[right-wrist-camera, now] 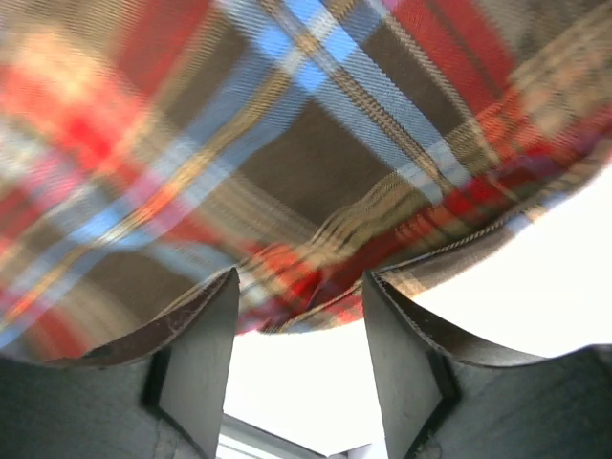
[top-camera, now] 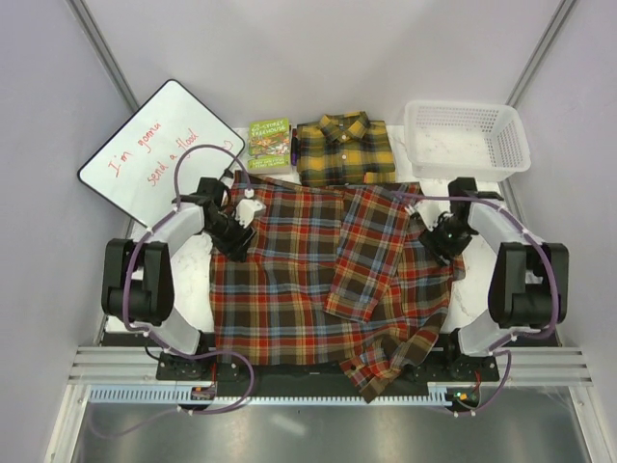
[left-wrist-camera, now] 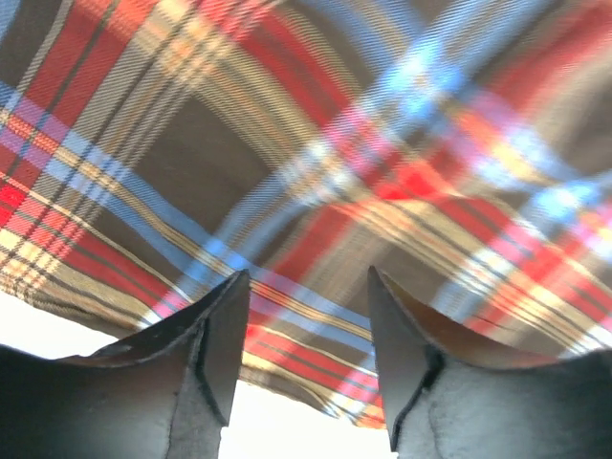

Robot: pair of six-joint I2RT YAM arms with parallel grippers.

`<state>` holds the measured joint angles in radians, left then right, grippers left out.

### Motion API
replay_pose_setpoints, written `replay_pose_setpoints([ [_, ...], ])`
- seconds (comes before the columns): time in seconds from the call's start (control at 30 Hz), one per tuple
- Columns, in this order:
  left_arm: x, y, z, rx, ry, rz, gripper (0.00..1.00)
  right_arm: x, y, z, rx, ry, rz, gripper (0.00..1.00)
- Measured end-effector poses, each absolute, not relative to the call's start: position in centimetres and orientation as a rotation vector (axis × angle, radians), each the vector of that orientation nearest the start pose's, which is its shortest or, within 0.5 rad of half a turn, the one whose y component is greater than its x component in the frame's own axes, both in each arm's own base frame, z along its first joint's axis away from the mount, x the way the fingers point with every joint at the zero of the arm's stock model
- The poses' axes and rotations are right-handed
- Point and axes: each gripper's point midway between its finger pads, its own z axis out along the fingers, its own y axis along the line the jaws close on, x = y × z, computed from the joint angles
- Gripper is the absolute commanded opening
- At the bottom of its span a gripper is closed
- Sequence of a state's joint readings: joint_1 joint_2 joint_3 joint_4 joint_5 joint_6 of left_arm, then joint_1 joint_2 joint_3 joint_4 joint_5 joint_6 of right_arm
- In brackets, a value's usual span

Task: Fold and stack the long sleeve shirts
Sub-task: Flatten the shirt out

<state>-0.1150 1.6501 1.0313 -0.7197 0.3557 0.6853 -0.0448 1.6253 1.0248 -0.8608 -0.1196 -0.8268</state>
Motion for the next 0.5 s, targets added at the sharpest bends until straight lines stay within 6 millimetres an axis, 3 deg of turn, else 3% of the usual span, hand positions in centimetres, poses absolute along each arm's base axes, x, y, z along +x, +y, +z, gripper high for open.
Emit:
replay_pose_setpoints([
  [0.13, 28.6, -8.7, 6.9, 1.150, 2.441, -0.453, 0.64, 28.1, 0.8, 9.2, -1.164, 2.551, 0.162, 0.63],
  [0.23, 28.2, -9.6, 8.8, 1.152, 2.371, -0.488, 0.66, 28.4, 5.0, 12.8, -1.251, 2.366, 0.223, 0.61],
  [0.27, 28.1, -9.8, 9.2, 1.151, 2.359, -0.495, 0.69, 28.0, 7.3, 13.5, -1.312, 2.303, 0.264, 0.62],
  [0.37, 27.8, -10.1, 10.0, 1.143, 2.334, -0.518, 0.83, 25.6, 12.6, 13.7, -1.486, 2.189, 0.386, 0.70],
  [0.5, 27.1, -10.5, 10.7, 1.112, 2.322, -0.547, 0.92, 20.1, 17.1, 10.5, -1.743, 2.077, 0.474, 0.80],
])
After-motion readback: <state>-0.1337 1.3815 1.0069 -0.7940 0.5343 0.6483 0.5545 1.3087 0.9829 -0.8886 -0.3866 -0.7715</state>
